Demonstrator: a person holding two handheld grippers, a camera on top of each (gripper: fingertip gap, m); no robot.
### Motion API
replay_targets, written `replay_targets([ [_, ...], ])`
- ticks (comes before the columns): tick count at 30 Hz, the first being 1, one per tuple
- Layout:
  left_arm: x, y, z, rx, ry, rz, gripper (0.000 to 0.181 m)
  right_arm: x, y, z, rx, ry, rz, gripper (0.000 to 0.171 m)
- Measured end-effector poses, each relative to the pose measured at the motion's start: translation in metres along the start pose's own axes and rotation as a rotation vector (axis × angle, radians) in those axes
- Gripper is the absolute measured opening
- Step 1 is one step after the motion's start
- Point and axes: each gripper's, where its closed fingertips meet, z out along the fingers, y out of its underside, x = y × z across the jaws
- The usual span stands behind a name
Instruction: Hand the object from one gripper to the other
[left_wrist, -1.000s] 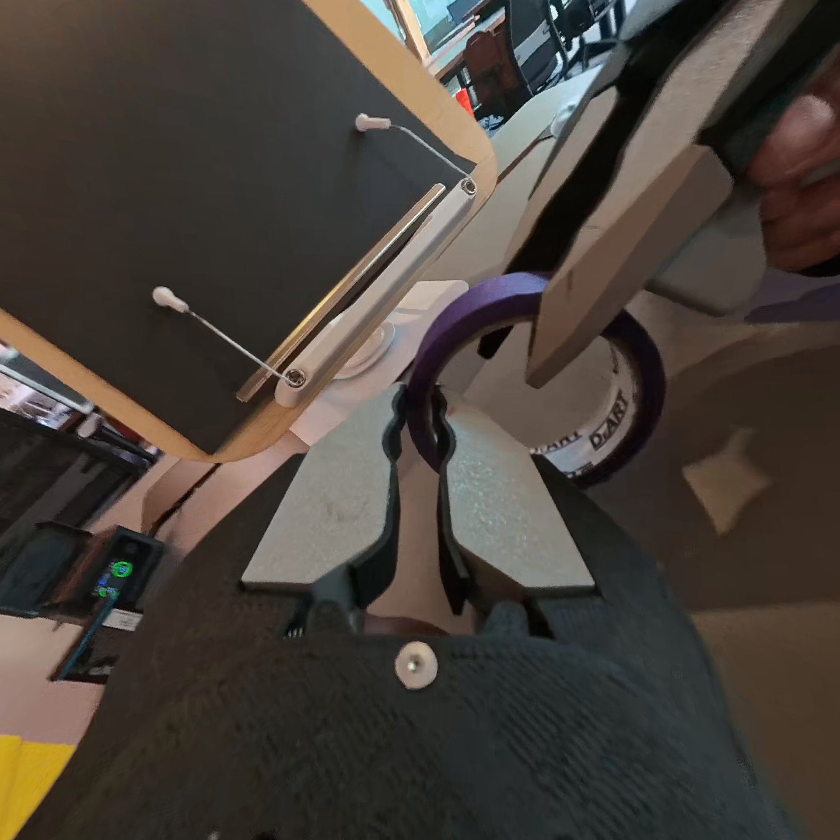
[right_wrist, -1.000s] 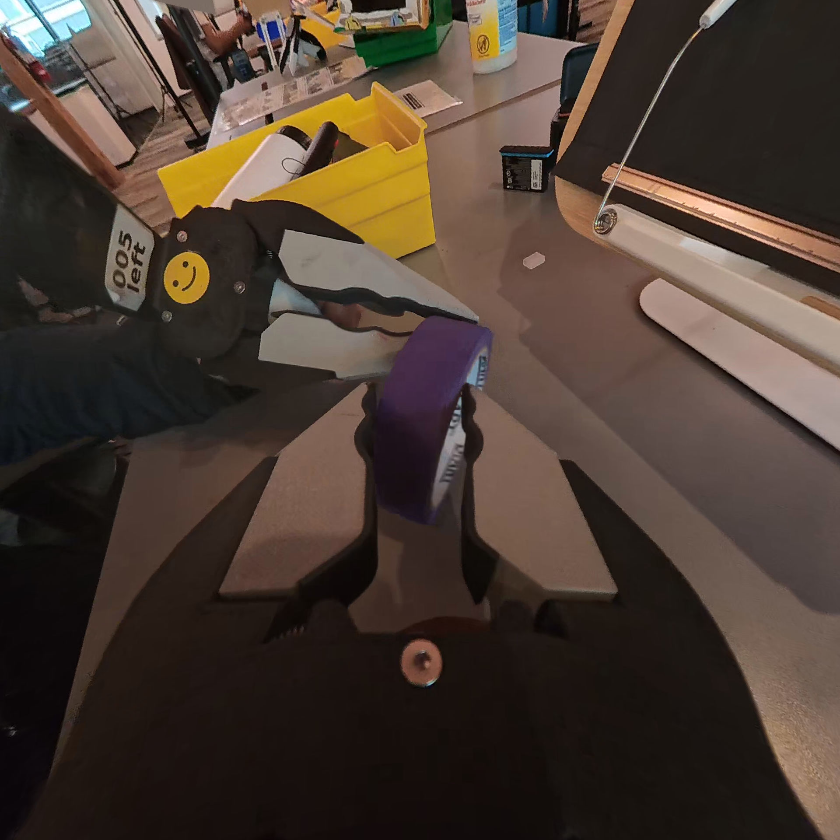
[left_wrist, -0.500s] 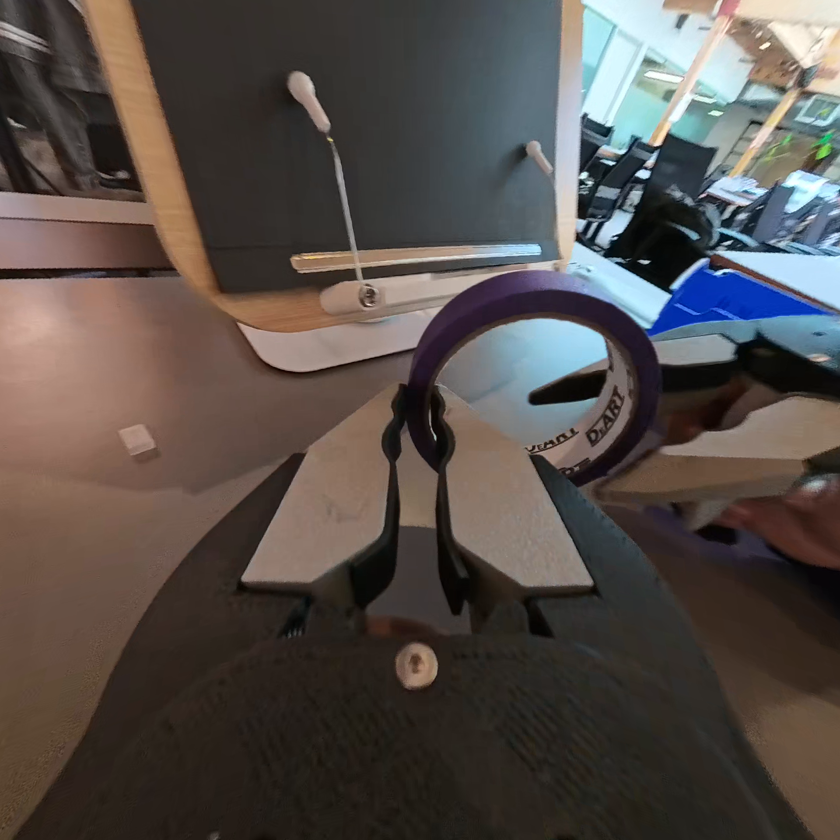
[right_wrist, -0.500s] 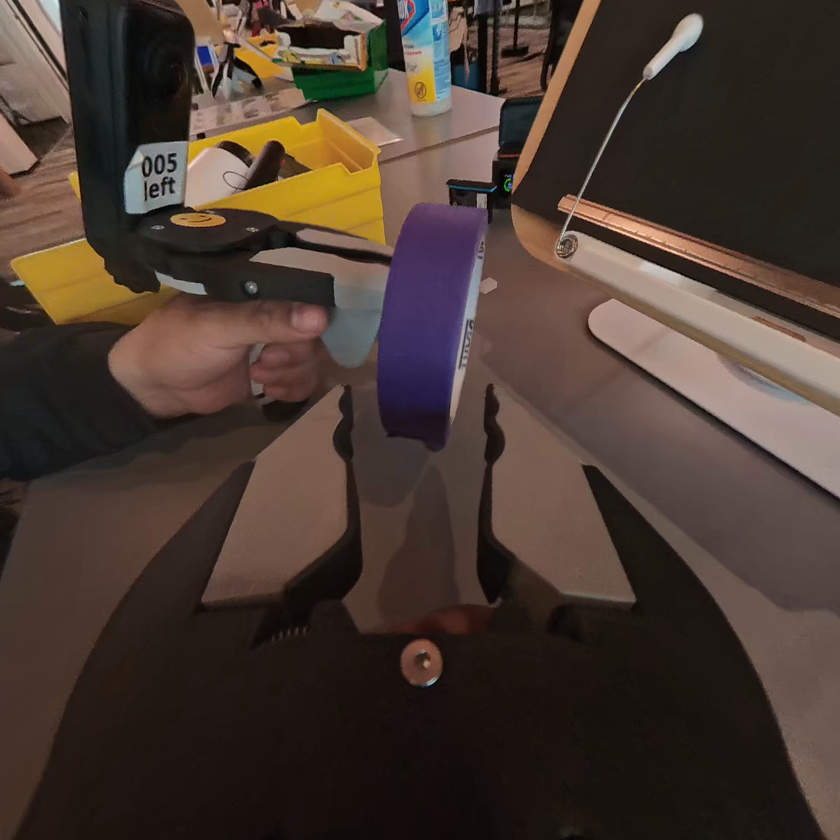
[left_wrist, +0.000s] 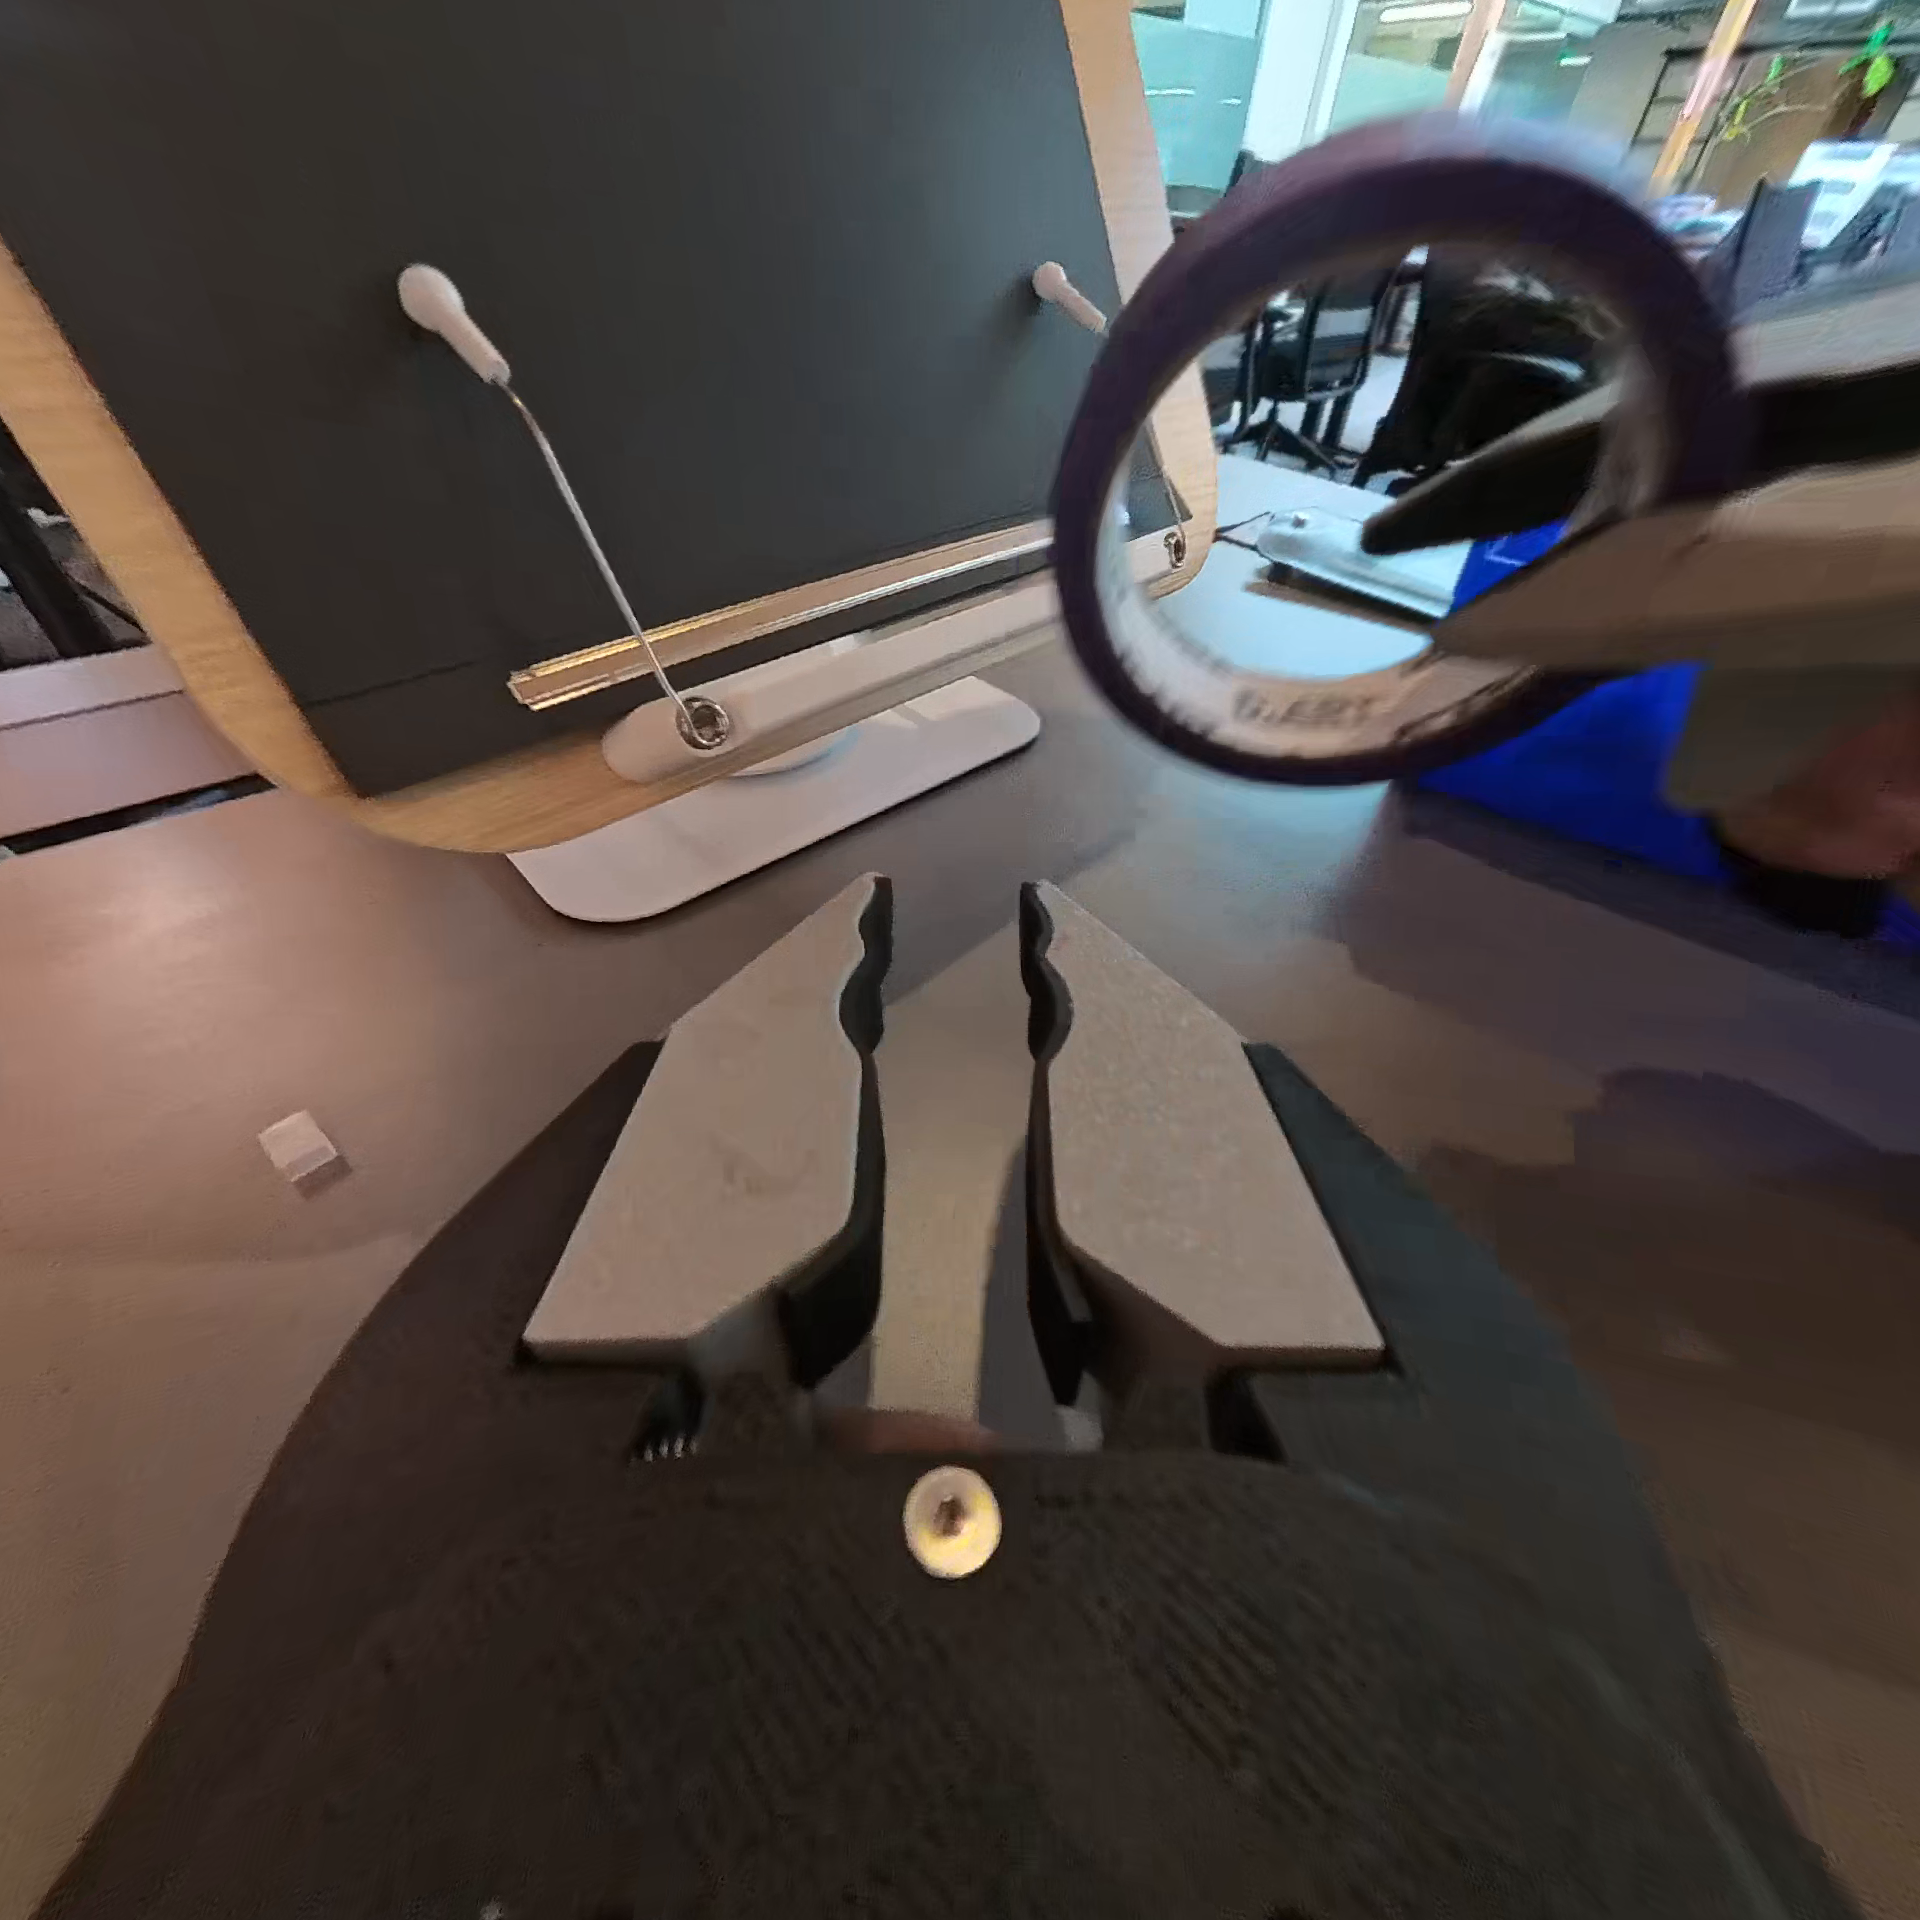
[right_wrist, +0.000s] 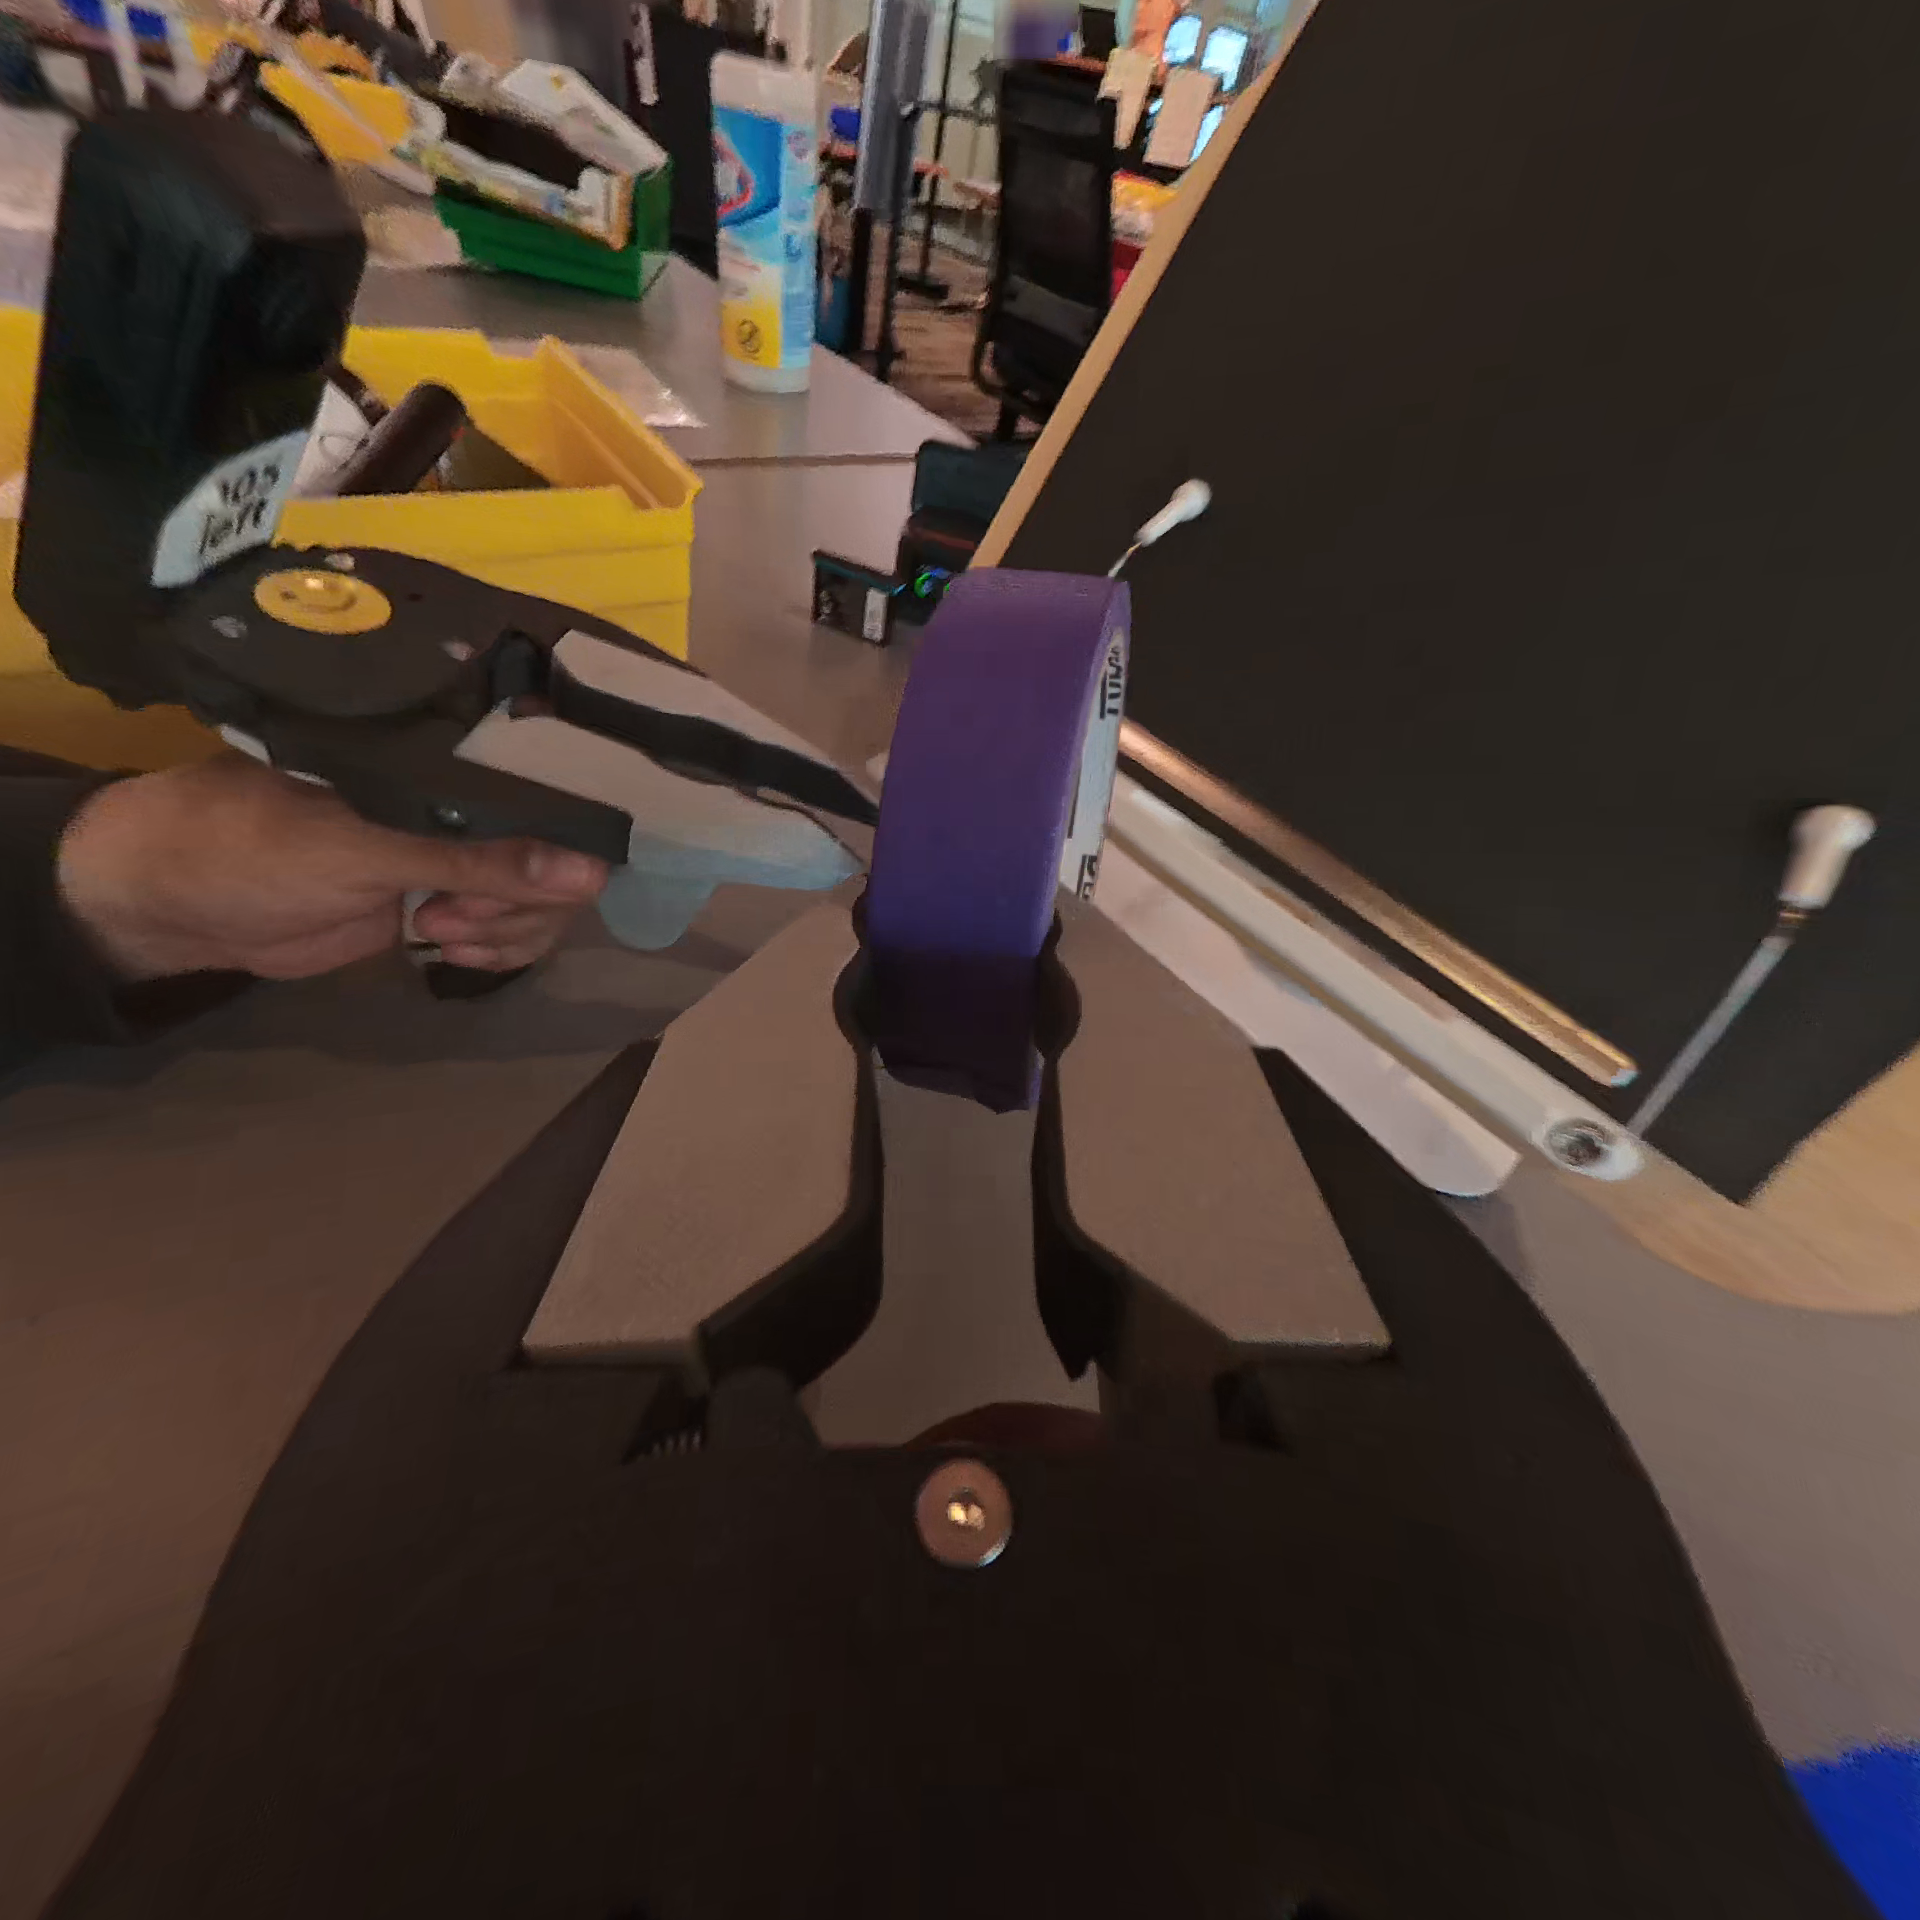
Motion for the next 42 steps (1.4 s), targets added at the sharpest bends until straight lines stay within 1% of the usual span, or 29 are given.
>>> replay_targets([
  [2, -0.004, 0.0, -0.001, -0.002, -0.017, 0.026, 0.022, 0.006, -0.017, -0.023, 0.04, 0.044, 0.011, 0.023],
  [4, -0.009, 0.002, -0.002, -0.012, -0.035, 0.038, 0.021, 0.015, -0.043, -0.06, 0.091, 0.132, -0.045, 0.023],
  [7, -0.01, 0.003, -0.002, -0.016, -0.023, 0.007, 0.021, 0.046, -0.084, -0.137, 0.102, 0.359, -0.191, 0.023],
  [9, -0.008, 0.001, -0.003, -0.007, -0.005, -0.029, 0.021, 0.075, -0.097, -0.188, 0.048, 0.499, -0.226, 0.023],
  [11, -0.002, -0.001, -0.002, -0.005, 0.022, -0.044, 0.02, 0.098, -0.087, -0.218, -0.057, 0.535, -0.169, 0.023],
  [13, 0.002, 0.0, -0.002, -0.013, 0.035, -0.026, 0.02, 0.117, -0.061, -0.233, -0.173, 0.546, -0.109, 0.024],
  [15, 0.006, 0.001, -0.002, -0.019, 0.03, 0.024, 0.02, 0.137, -0.024, -0.24, -0.295, 0.583, -0.082, 0.024],
  [17, 0.009, 0.001, -0.002, -0.017, 0.016, 0.077, 0.018, 0.151, 0.027, -0.243, -0.479, 0.616, -0.058, 0.024],
  [20, 0.011, 0.004, -0.001, -0.036, 0.013, 0.114, 0.019, 0.154, 0.091, -0.239, -0.692, 0.585, 0.023, 0.027],
  [21, 0.011, 0.007, 0.0, -0.05, 0.021, 0.106, 0.021, 0.157, 0.1, -0.239, -0.728, 0.602, 0.037, 0.028],
  [22, 0.012, 0.01, 0.001, -0.065, 0.032, 0.093, 0.023, 0.158, 0.101, -0.239, -0.743, 0.615, 0.035, 0.029],
  [24, 0.011, 0.012, 0.003, -0.078, 0.035, 0.073, 0.024, 0.156, 0.081, -0.232, -0.693, 0.622, 0.011, 0.029],
  [27, 0.01, 0.011, 0.002, -0.073, 0.04, 0.058, 0.024, 0.143, 0.031, -0.21, -0.585, 0.587, -0.047, 0.029],
  [29, 0.01, 0.011, 0.003, -0.077, 0.042, 0.061, 0.024, 0.122, 0.0, -0.184, -0.52, 0.513, -0.084, 0.034],
  [31, 0.013, 0.012, 0.003, -0.08, 0.047, 0.074, 0.024, 0.091, -0.021, -0.15, -0.468, 0.394, -0.098, 0.036],
  [33, 0.015, 0.012, 0.004, -0.083, 0.046, 0.097, 0.024, 0.056, -0.033, -0.11, -0.413, 0.254, -0.099, 0.036],
  [34, 0.016, 0.012, 0.004, -0.082, 0.046, 0.106, 0.024, 0.039, -0.032, -0.089, -0.394, 0.187, -0.091, 0.036],
  [36, 0.015, 0.012, 0.003, -0.08, 0.038, 0.114, 0.024, 0.014, -0.019, -0.049, -0.379, 0.096, -0.059, 0.035],
  [38, 0.012, 0.012, 0.003, -0.083, 0.032, 0.112, 0.024, 0.004, 0.007, -0.015, -0.384, 0.078, -0.023, 0.035],
  [40, 0.008, 0.012, 0.002, -0.083, 0.024, 0.104, 0.024, -0.012, 0.032, 0.01, -0.377, 0.038, 0.03, 0.034],
  [41, 0.006, 0.012, 0.002, -0.084, 0.015, 0.098, 0.024, -0.017, 0.04, 0.017, -0.364, 0.041, 0.039, 0.033],
  [42, 0.003, 0.013, 0.002, -0.09, 0.004, 0.088, 0.023, -0.013, 0.045, 0.022, -0.347, 0.078, 0.031, 0.032],
])
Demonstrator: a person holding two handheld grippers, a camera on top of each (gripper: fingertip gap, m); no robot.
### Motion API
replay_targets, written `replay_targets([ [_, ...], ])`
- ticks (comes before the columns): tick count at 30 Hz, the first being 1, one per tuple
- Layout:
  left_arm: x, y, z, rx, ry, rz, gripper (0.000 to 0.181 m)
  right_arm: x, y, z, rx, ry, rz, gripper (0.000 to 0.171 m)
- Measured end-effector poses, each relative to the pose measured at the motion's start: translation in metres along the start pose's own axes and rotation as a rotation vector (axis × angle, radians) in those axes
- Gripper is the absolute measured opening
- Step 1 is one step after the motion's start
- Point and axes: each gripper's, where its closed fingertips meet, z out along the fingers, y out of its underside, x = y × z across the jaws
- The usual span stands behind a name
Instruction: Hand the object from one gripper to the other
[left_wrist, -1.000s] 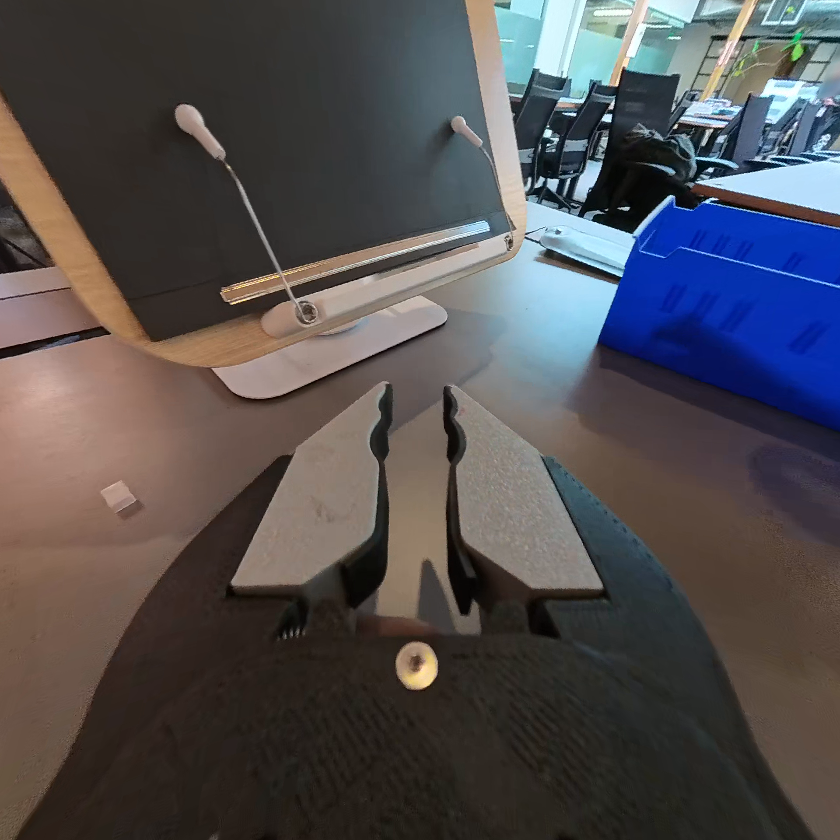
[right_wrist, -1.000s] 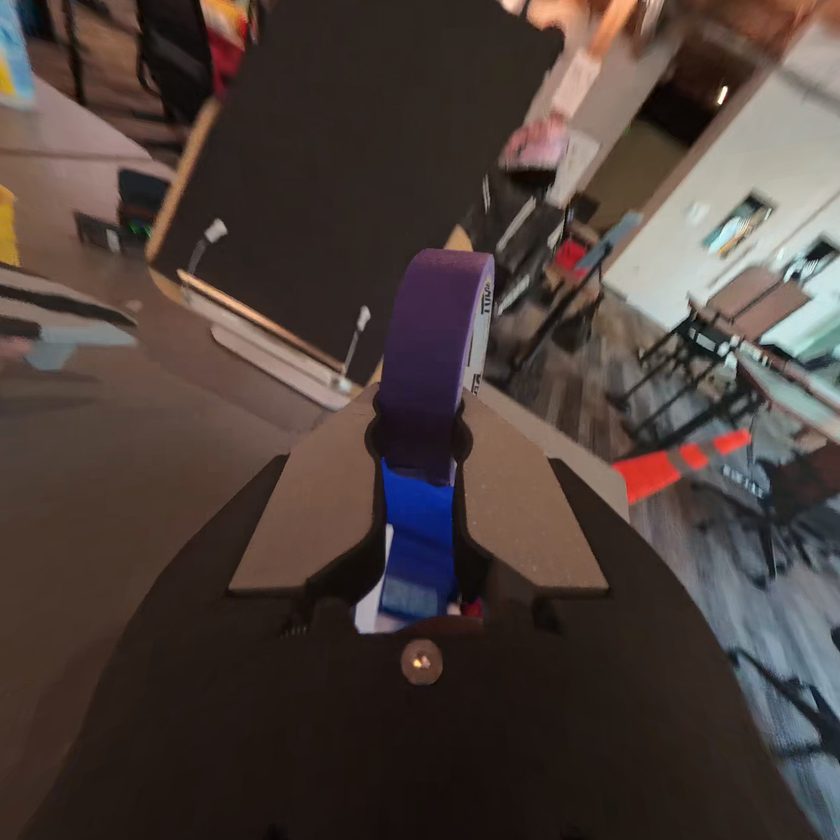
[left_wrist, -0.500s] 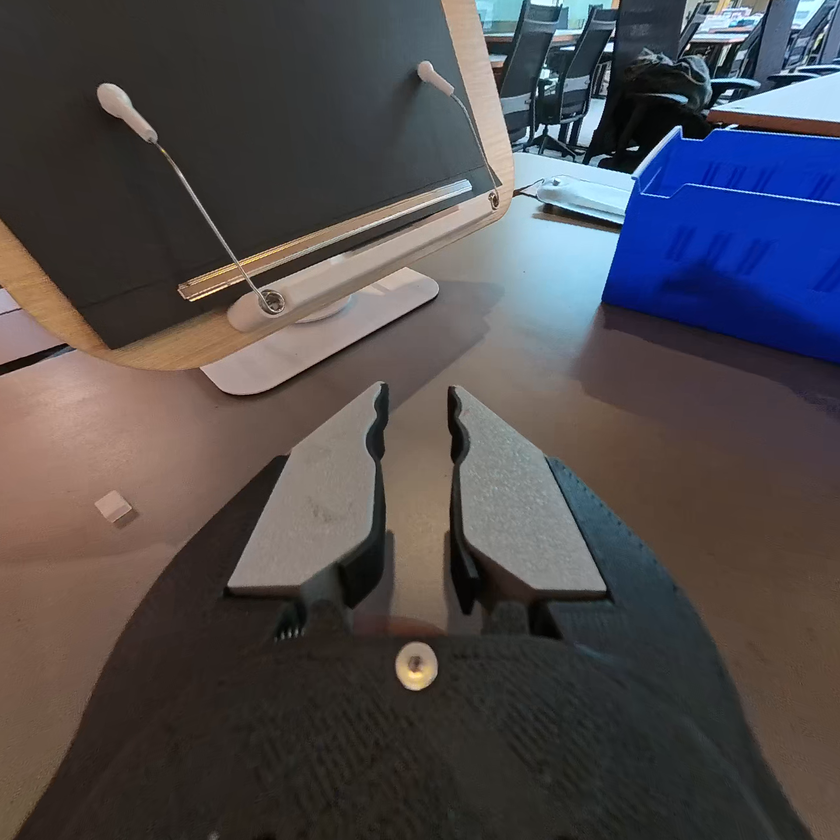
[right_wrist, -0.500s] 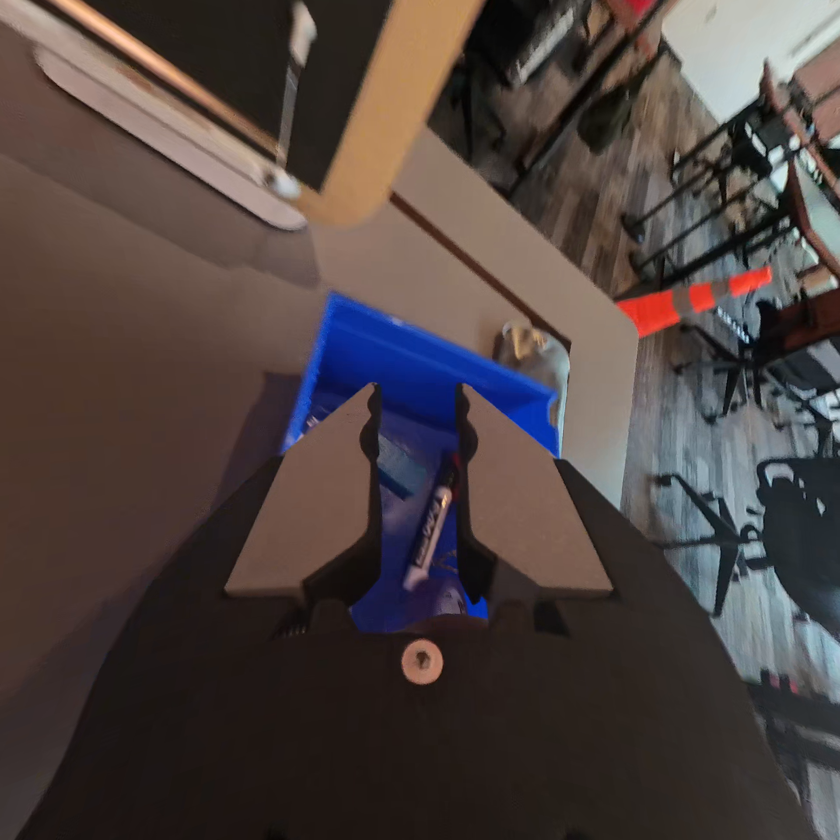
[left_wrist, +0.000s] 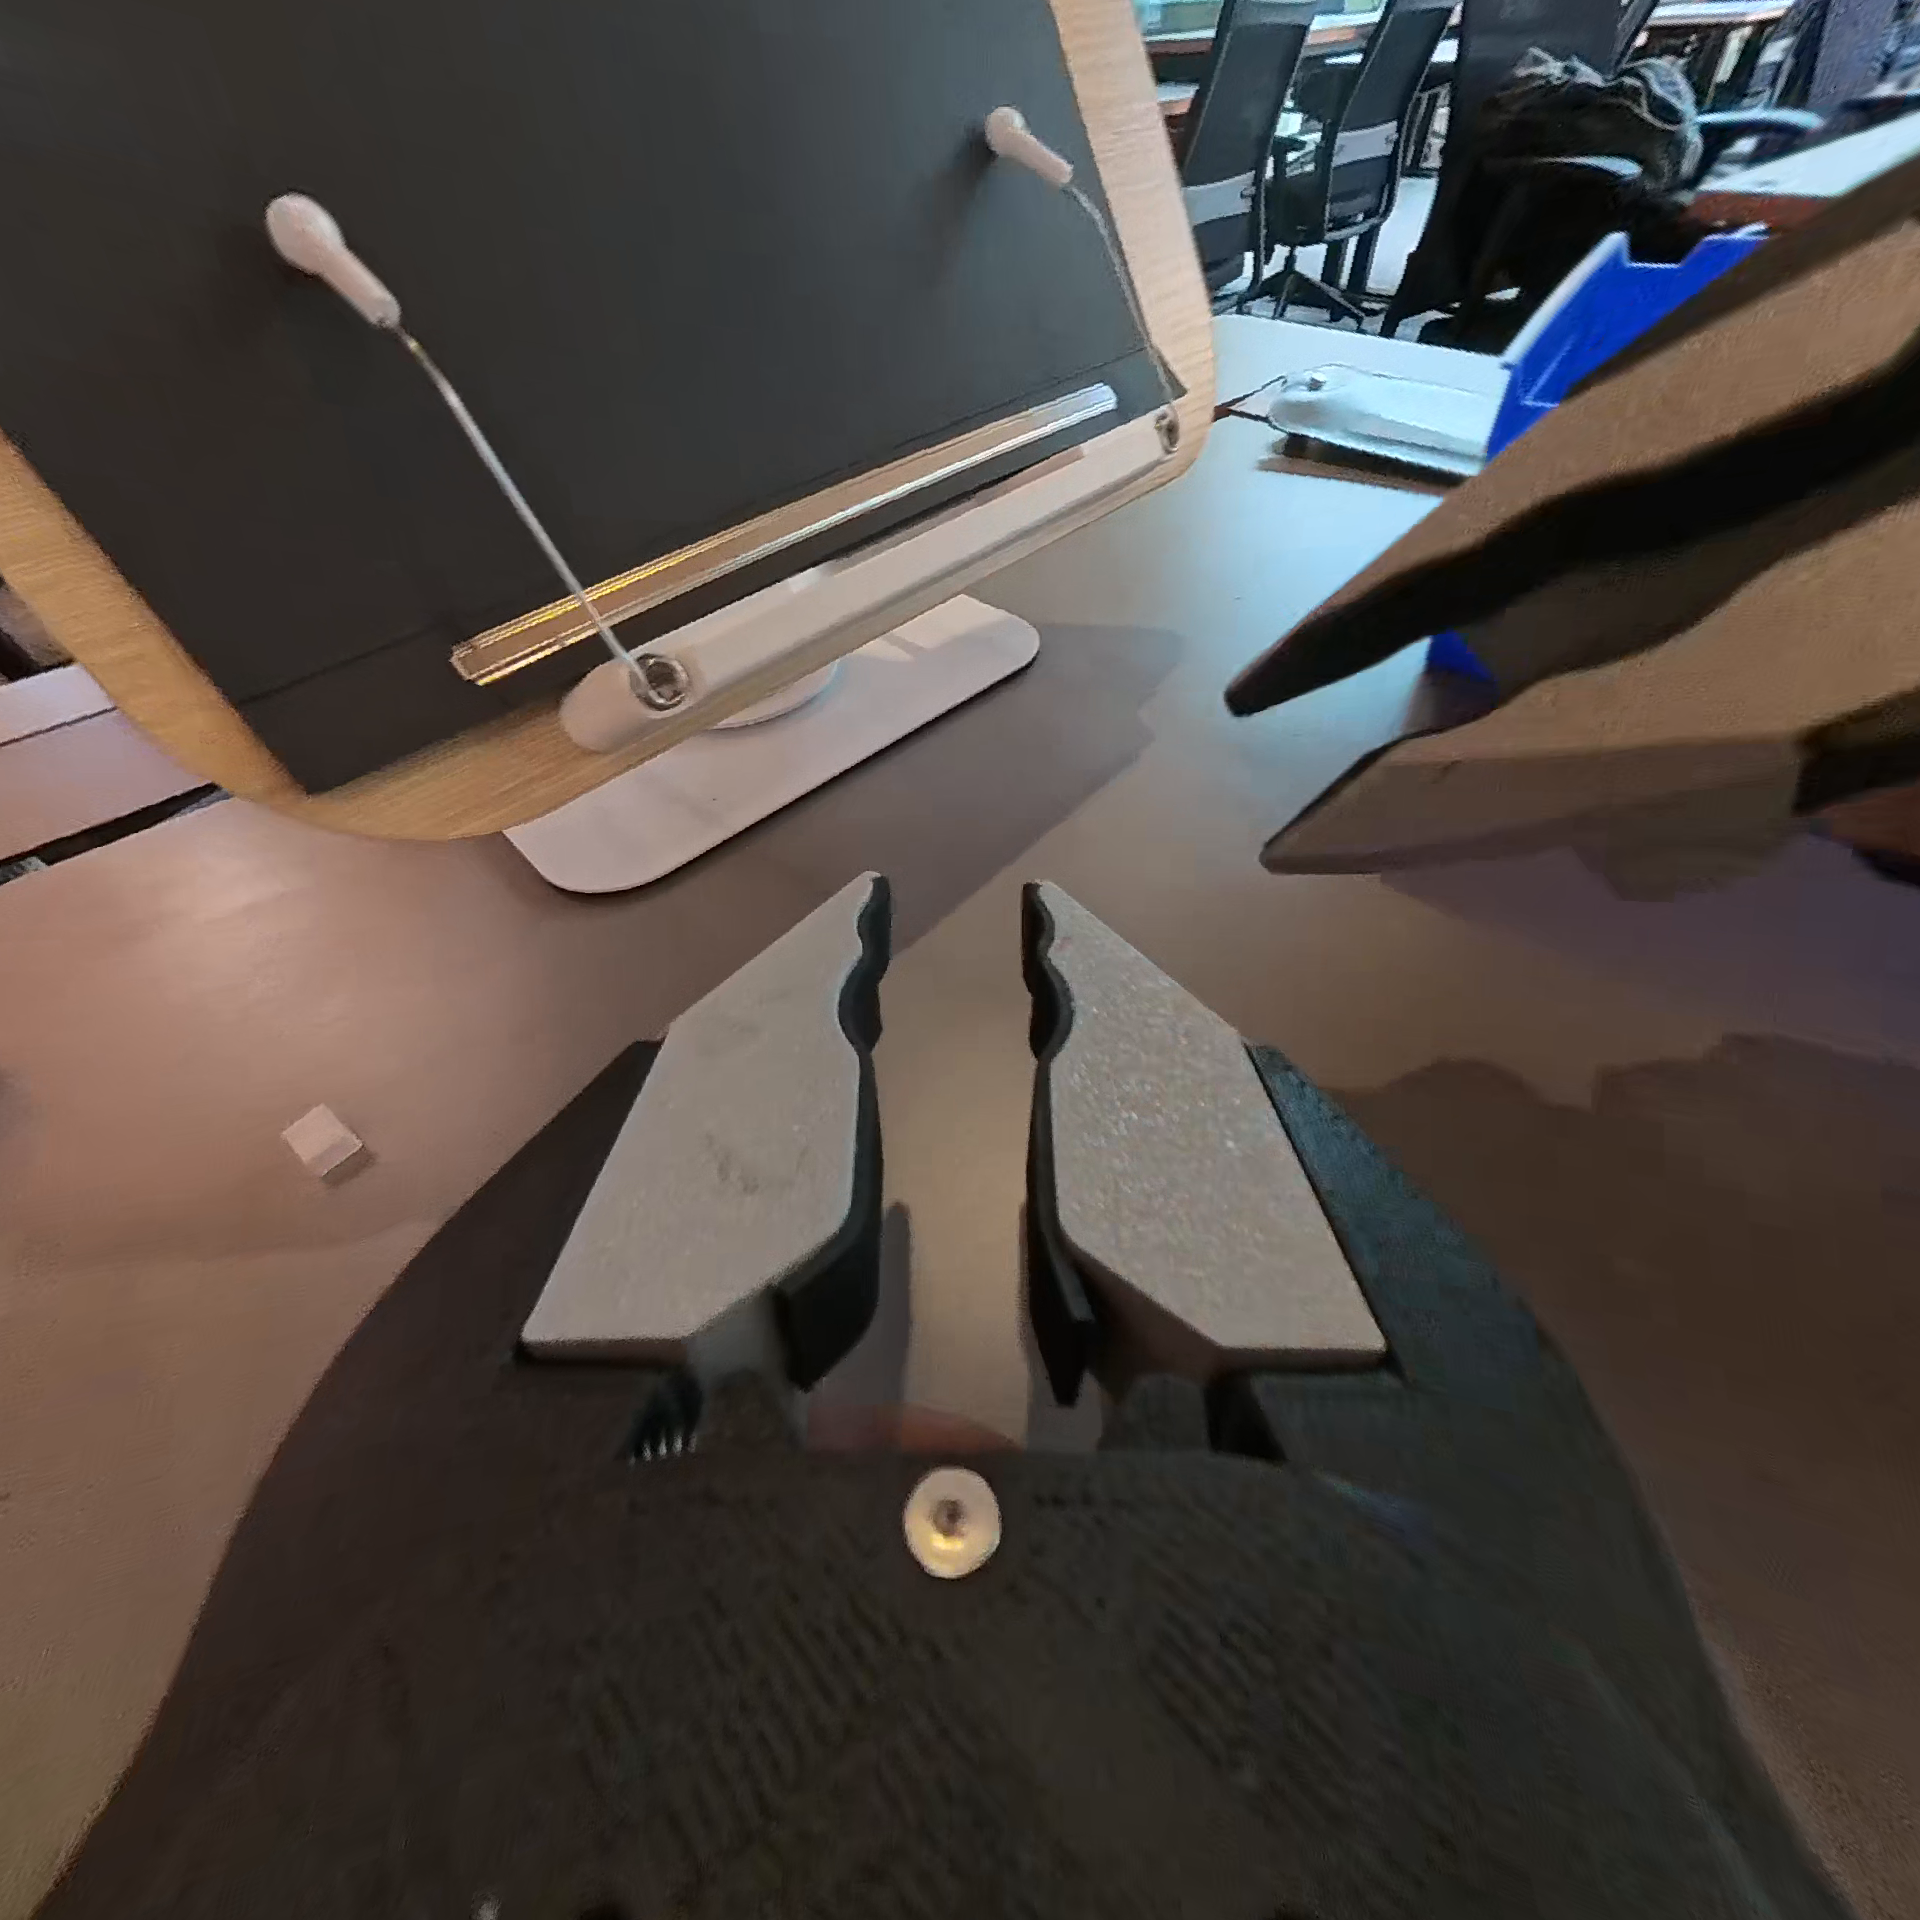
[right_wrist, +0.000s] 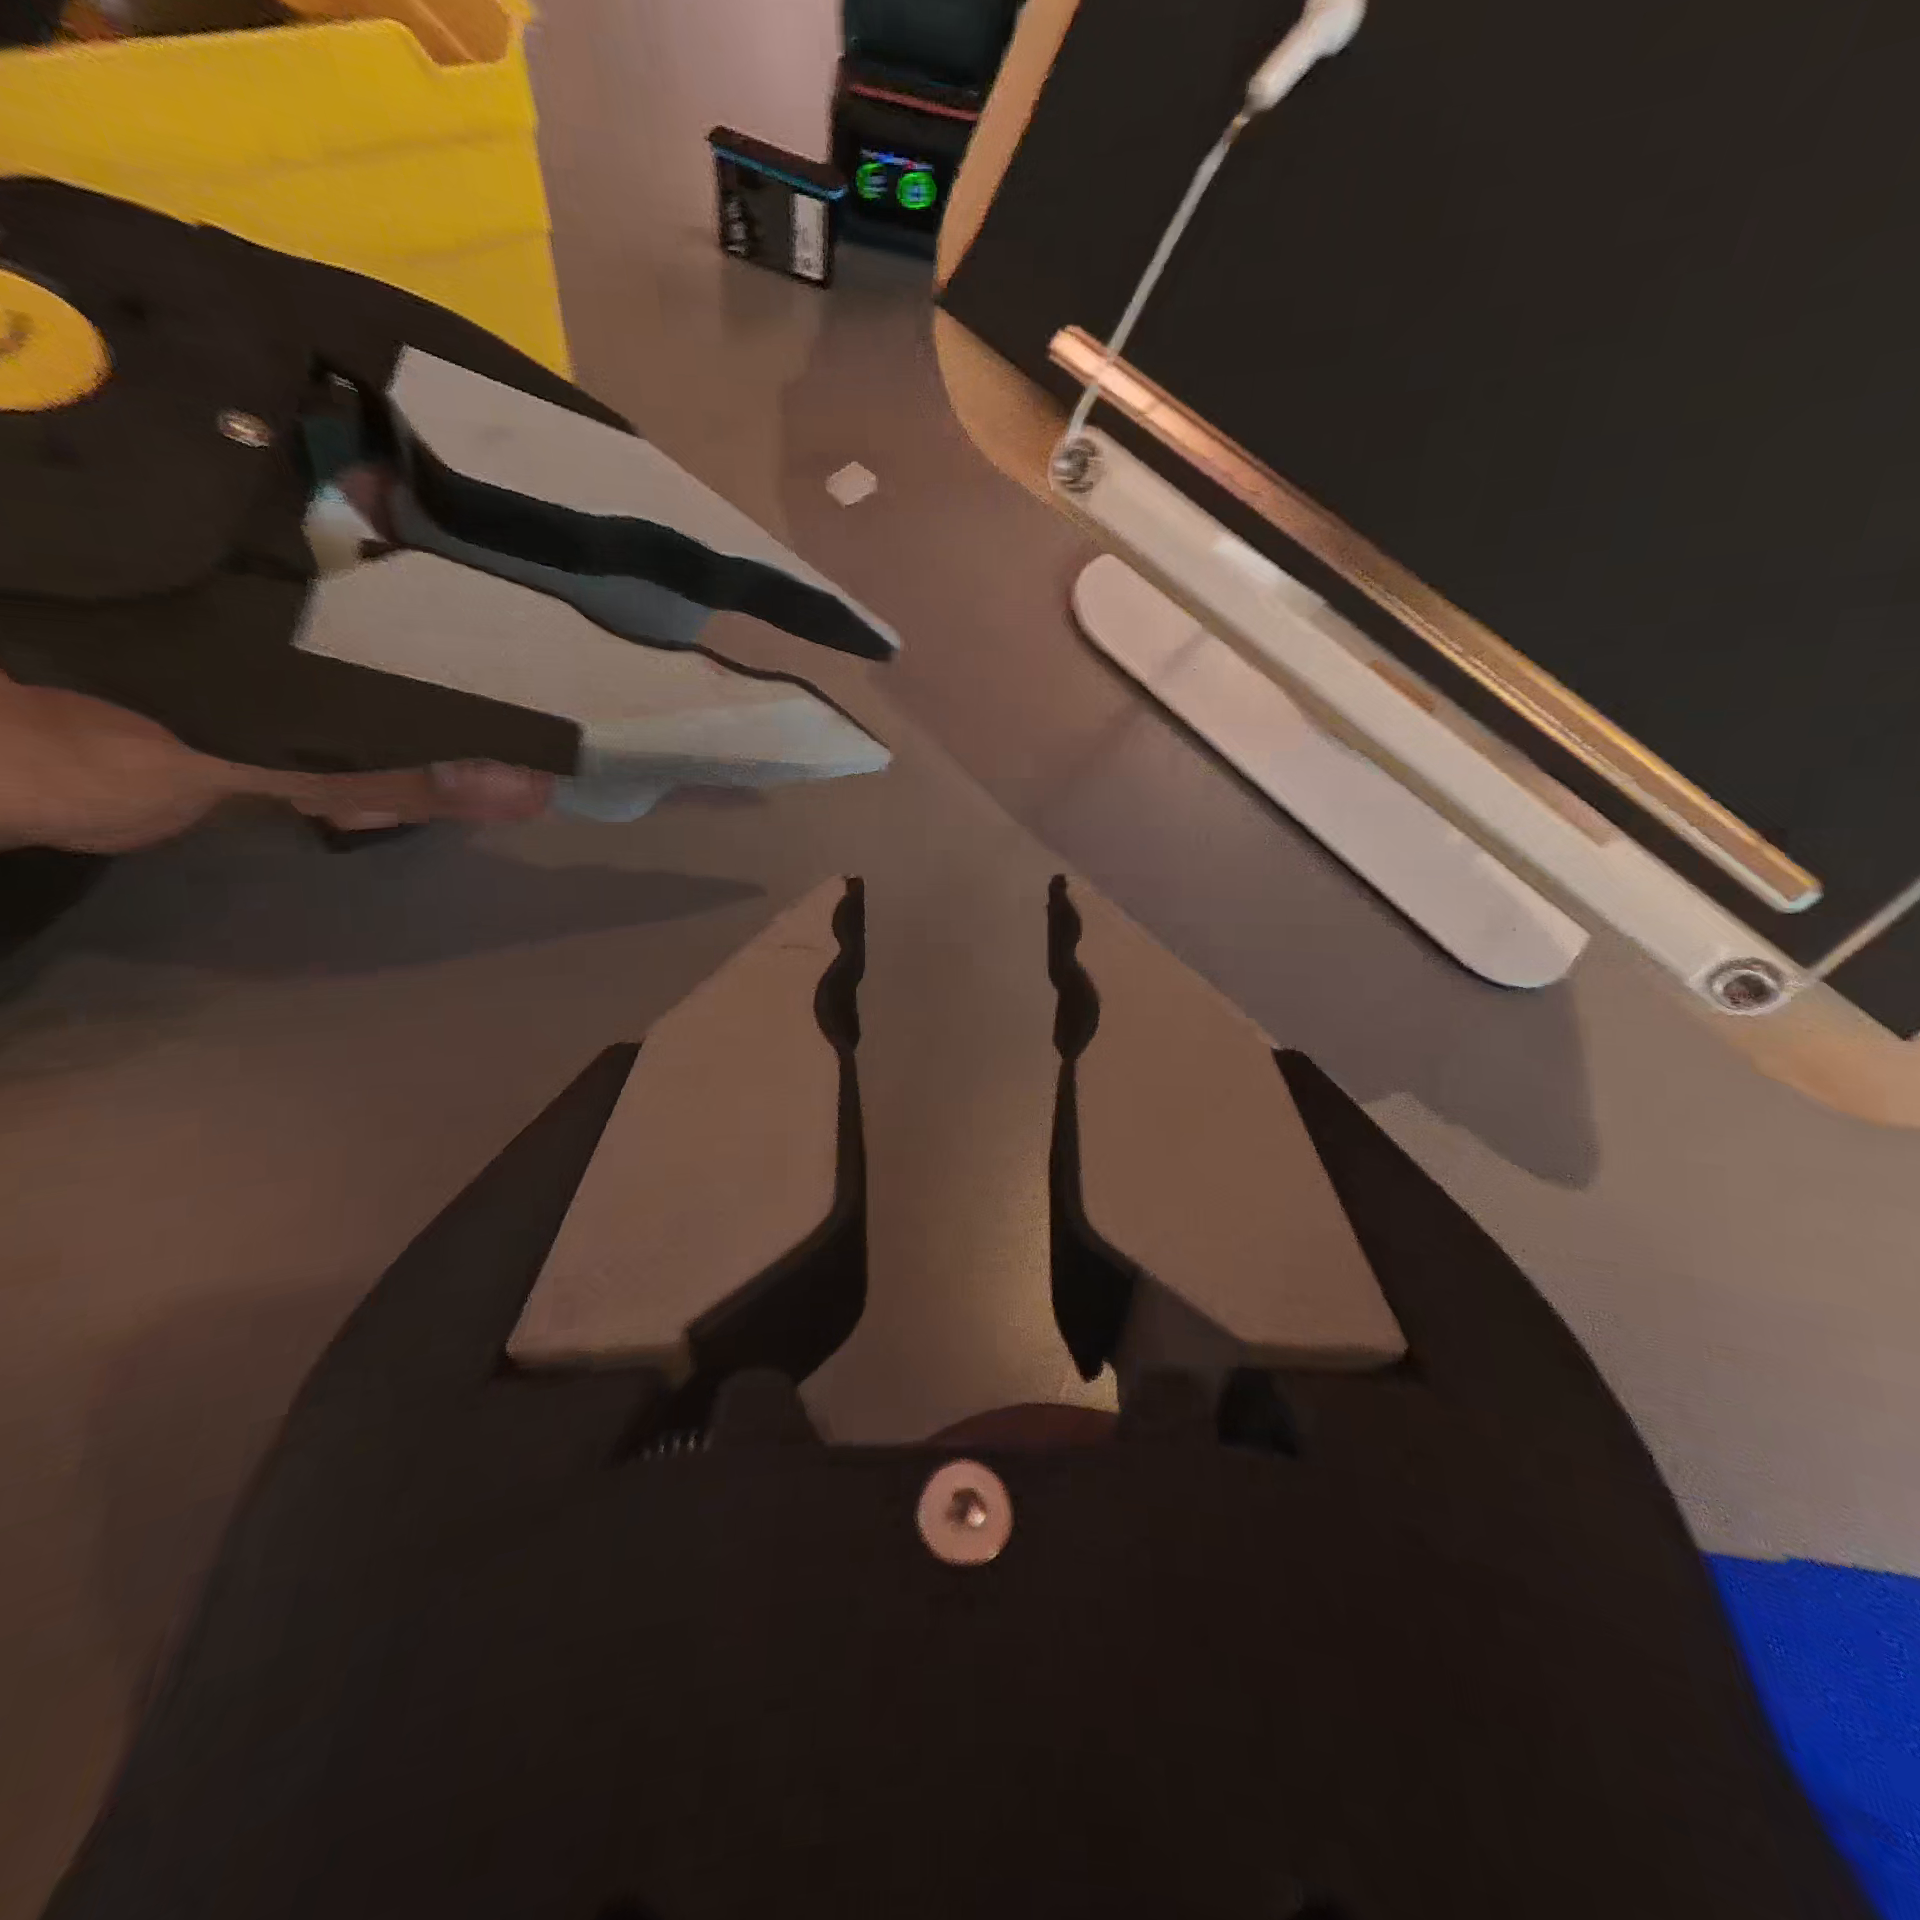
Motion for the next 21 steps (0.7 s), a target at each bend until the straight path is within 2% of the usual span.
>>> replay_targets([
  [3, -0.003, 0.002, 0.001, -0.016, -0.003, -0.034, 0.024, 0.02, 0.007, 0.007, 0.035, 0.131, -0.039, 0.03],
  [6, -0.002, 0.002, 0.001, -0.018, -0.005, -0.018, 0.024, 0.032, 0.014, 0.009, 0.066, 0.155, -0.014, 0.03],
  [11, 0.004, 0.002, 0.001, -0.019, -0.007, 0.036, 0.024, 0.032, 0.024, 0.009, 0.09, 0.071, 0.129, 0.035],
  [16, 0.006, 0.001, 0.001, -0.016, -0.012, 0.069, 0.024, 0.041, 0.022, 0.005, 0.125, 0.112, 0.143, 0.036],
  [21, 0.007, 0.002, 0.0, -0.017, -0.02, 0.102, 0.024, 0.035, 0.021, 0.011, 0.155, 0.038, 0.226, 0.043],
])
